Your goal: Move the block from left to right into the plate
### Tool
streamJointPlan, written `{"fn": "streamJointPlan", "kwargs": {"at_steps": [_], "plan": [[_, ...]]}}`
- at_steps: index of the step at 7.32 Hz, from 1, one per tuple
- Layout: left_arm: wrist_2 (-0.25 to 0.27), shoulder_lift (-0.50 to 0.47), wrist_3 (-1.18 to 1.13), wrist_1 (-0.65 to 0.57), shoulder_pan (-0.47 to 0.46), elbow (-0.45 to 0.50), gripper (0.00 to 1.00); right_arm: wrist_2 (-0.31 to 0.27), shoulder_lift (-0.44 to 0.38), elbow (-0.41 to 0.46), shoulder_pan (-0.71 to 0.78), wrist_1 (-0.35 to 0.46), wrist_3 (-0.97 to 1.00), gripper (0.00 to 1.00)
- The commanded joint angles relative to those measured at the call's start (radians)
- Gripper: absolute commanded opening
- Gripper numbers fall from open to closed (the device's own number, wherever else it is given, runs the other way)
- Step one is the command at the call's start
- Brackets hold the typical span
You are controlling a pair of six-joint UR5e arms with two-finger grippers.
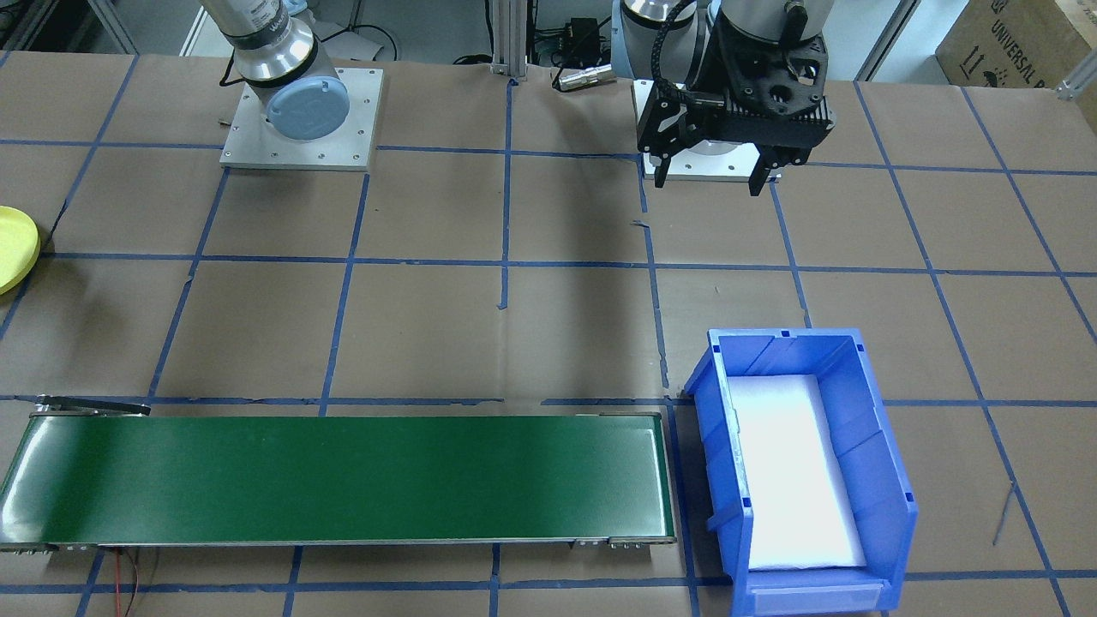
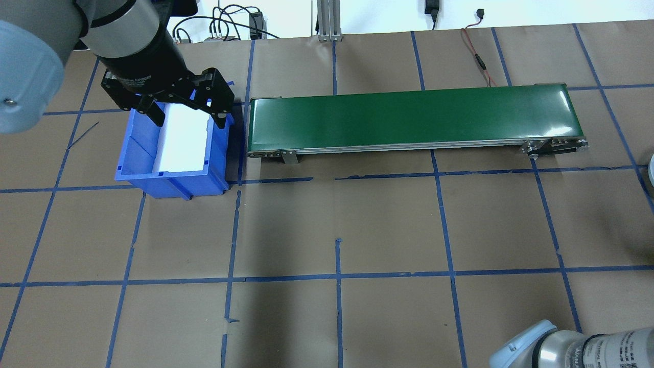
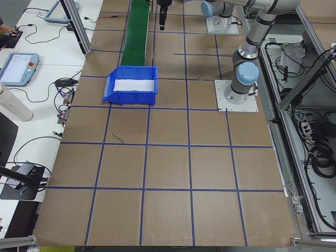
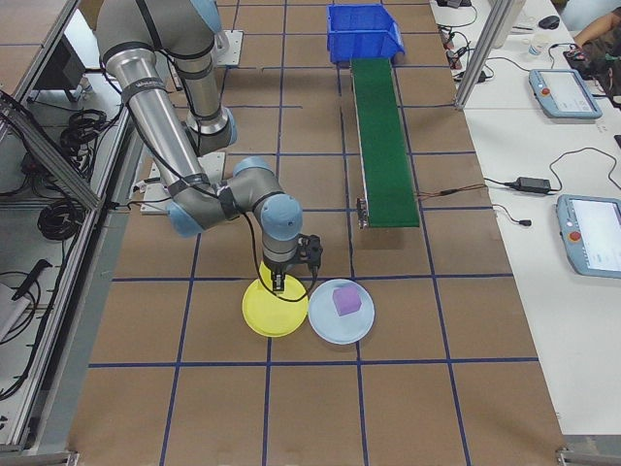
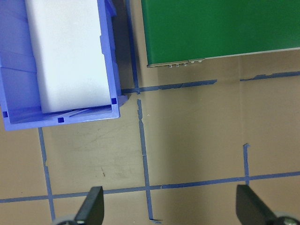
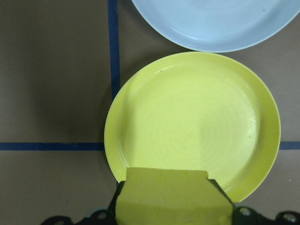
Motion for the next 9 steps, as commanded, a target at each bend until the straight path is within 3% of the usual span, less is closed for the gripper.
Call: {"fn": "streamJointPlan", "kwargs": {"at_steps": [1, 2, 3, 6, 8, 9], "plan": [[0.0, -0.001, 0.0, 0.0, -0.001, 0.0, 1.0, 0.002, 0.061, 0.031, -0.016, -0.077, -0.003, 0.52], [0.0, -0.001, 0.0, 0.002, 0.0, 0.0, 1.0, 0.049, 0.083, 0.027, -0.016, -0.126, -0.003, 0.82], [0.0, -0.001, 0.0, 0.003, 0.0, 0.0, 1.0, 0.085, 0.083, 0.028, -0.016, -0.134, -0.006, 1.0], [0.0, -0.001, 0.001, 0.003, 0.0, 0.0, 1.0, 0.085, 0.059, 0.011, 0.006, -0.127, 0.016, 1.0], [0.0, 0.001, 0.001, 0.002, 0.0, 0.0, 1.0, 0.082, 0.011, -0.001, 0.2, -0.099, 0.191, 1.0], [0.0, -0.001, 0.0, 0.003, 0.0, 0.0, 1.0, 0.078, -0.019, -0.013, 0.309, -0.018, 0.314, 1.0]]}}
